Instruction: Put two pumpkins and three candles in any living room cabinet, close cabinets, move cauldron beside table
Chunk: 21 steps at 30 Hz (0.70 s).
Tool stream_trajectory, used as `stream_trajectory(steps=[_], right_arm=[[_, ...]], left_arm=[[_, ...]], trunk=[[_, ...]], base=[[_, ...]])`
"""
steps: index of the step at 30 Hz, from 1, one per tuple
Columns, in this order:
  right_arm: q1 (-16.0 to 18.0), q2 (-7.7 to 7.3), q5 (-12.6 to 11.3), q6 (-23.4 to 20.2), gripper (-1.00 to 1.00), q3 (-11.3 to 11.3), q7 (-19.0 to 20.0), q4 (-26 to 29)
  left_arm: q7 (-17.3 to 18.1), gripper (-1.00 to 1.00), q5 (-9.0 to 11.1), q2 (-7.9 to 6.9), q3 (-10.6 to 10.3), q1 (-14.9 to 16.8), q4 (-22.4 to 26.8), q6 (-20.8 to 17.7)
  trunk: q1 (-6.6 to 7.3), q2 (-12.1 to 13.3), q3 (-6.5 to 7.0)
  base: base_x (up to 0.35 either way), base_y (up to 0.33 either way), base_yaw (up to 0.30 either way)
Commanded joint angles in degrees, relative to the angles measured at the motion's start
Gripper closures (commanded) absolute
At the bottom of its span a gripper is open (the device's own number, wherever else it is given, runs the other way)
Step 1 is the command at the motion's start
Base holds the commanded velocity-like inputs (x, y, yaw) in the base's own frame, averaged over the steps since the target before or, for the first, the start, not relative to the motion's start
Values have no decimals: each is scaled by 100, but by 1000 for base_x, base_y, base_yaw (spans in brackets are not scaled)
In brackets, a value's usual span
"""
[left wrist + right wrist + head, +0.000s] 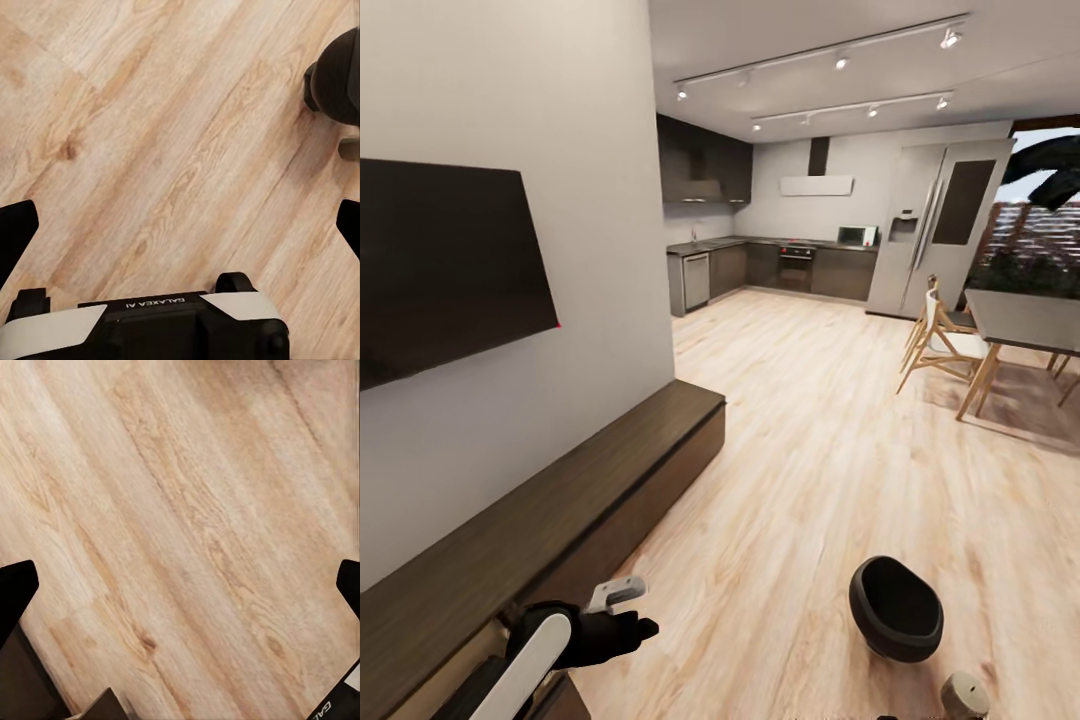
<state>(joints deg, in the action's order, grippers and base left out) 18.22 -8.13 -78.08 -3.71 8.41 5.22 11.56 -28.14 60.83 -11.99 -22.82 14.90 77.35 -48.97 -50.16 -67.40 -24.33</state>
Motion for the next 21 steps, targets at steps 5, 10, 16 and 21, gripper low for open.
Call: stream_trajectory(steps=[5, 10, 16, 21], right_arm=[[6, -4, -59, -7, -100, 47, 15, -5], [6, -4, -59, -7, -100, 47, 14, -11], [6, -4, -59, -3, -100, 47, 14, -20], [6, -4, -59, -5, -100, 47, 14, -22]], left_arm=[[-60, -100, 61, -6, -7, 4, 8, 2], [-60, -100, 61, -6, -9, 4, 8, 1], [-60, -100, 61, -6, -5, 4, 8, 1], [-60, -100, 61, -6, -4, 4, 8, 1]], trunk=[[0, -4, -6], [0, -4, -6], [0, -4, -6], [0, -4, -6]], base=[[0, 0, -280], [0, 0, -280], [0, 0, -281], [0, 0, -281]])
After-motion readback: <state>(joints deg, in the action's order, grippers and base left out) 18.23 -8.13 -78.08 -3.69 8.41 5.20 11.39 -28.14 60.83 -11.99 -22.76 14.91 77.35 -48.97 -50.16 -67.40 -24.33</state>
